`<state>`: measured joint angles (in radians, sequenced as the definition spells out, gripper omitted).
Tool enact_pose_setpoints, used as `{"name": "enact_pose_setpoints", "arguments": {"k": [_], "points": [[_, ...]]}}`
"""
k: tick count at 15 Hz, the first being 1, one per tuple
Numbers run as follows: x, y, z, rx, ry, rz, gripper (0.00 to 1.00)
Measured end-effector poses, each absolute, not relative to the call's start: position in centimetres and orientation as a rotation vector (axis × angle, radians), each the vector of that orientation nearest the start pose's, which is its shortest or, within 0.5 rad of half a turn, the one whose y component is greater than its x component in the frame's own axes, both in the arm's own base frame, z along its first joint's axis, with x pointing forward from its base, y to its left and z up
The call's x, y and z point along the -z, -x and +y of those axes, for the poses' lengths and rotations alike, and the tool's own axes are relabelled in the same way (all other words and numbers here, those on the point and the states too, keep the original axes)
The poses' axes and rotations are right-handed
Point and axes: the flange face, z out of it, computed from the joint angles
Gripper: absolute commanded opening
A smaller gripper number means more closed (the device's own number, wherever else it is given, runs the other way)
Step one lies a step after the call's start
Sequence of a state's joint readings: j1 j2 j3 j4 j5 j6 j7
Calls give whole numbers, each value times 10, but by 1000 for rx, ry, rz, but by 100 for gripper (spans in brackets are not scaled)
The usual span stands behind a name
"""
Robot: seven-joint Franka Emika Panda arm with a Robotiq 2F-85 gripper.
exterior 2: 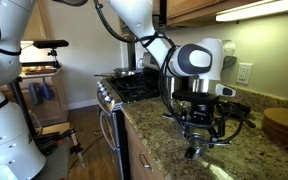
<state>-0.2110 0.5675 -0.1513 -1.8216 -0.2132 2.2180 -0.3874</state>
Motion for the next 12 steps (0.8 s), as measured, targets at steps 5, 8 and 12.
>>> {"name": "enact_pose_setpoints", "arguments": {"k": [5, 8, 12], "points": [[-223, -593, -234, -379, 3277, -276, 100], [-223, -593, -234, -372, 3271, -257, 100], [-220, -595, -228, -358, 3253, -224, 100]]}}
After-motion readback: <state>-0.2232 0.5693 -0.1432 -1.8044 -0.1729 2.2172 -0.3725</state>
